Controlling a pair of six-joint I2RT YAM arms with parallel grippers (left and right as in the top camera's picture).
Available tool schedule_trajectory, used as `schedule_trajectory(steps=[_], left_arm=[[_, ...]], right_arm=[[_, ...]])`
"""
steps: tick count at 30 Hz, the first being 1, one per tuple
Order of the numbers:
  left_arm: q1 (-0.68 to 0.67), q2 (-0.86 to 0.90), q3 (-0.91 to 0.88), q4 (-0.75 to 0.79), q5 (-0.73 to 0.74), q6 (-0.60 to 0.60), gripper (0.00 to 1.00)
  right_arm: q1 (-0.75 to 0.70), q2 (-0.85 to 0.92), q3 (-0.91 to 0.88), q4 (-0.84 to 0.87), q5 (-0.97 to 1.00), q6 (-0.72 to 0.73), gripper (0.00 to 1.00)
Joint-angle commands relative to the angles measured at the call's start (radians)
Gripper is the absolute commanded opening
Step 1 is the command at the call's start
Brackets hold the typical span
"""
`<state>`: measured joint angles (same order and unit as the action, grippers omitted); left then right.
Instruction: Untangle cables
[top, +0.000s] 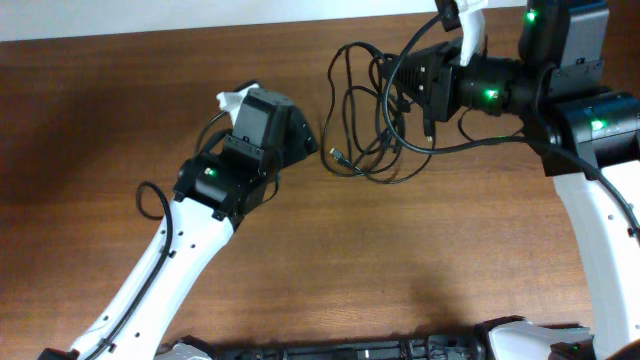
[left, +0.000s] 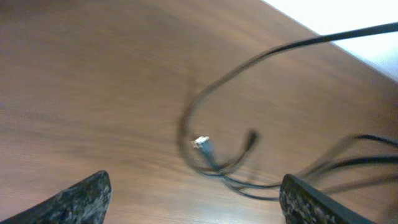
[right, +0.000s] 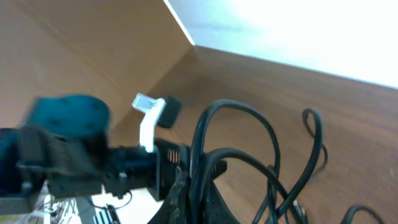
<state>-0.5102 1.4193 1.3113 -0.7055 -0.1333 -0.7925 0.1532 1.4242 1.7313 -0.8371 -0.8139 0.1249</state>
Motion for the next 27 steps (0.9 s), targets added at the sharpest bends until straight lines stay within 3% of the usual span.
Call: schedule_trajectory(steps=[1, 9, 22, 27], left_arm=[[0.001, -0.011, 0.005, 0.119, 0.232, 0.099, 0.88], [0.001, -0.011, 0.005, 0.335, 0.592, 0.109, 0.97], [0.001, -0.011, 0.005, 0.337, 0.585, -0.261, 0.7], [0.001, -0.011, 0.005, 0.338, 0.572, -0.434, 0.68]], right_arm=[[-0.005, -0.01, 0.008, -0.027, 0.04, -0.069, 0.04], [-0.005, -0.01, 0.008, -0.026, 0.13, -0.068, 0.04], [-0.003, -0.01, 0.008, -0.011, -0.044, -0.069, 0.04], [-0.003, -0.01, 0.008, -0.011, -0.136, -0.169, 0.04]])
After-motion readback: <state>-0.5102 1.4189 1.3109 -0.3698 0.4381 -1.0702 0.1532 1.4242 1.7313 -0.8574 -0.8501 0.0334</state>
